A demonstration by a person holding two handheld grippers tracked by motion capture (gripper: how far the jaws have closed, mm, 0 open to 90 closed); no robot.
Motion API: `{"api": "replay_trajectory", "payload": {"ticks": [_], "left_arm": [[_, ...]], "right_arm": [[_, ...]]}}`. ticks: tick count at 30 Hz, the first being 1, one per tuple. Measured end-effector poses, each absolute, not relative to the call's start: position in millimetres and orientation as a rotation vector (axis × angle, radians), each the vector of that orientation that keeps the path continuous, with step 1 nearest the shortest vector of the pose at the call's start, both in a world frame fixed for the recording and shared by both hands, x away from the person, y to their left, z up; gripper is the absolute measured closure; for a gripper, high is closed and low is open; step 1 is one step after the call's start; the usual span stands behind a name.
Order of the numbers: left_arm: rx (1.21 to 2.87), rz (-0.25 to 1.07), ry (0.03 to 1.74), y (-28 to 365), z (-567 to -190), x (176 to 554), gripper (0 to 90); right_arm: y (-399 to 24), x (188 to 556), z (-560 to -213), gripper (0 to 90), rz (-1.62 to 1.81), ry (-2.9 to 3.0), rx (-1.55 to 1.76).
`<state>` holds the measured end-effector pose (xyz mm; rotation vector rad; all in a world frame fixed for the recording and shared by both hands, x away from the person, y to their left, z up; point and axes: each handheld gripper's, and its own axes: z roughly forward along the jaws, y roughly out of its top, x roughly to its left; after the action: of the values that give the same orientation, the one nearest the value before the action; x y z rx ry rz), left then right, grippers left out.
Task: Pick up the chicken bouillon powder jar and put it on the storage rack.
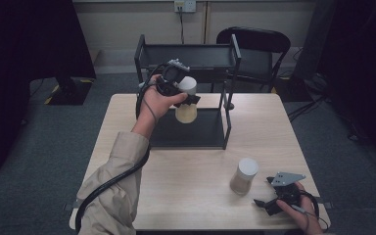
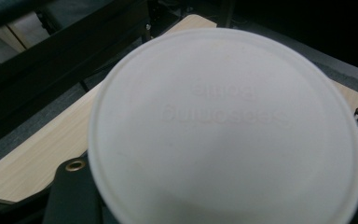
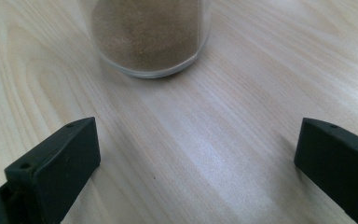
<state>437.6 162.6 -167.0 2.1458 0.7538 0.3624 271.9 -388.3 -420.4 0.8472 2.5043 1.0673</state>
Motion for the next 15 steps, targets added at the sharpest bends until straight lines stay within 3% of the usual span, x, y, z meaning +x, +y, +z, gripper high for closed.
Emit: {"api": "replay_trajectory", "payload": {"ticks": [15], "left_arm": [[2.137, 0.376, 0.752, 162, -136, 440, 34.6]], "right_arm": [[-388, 272, -420, 0.0, 1.067, 2.504, 0.847]]}}
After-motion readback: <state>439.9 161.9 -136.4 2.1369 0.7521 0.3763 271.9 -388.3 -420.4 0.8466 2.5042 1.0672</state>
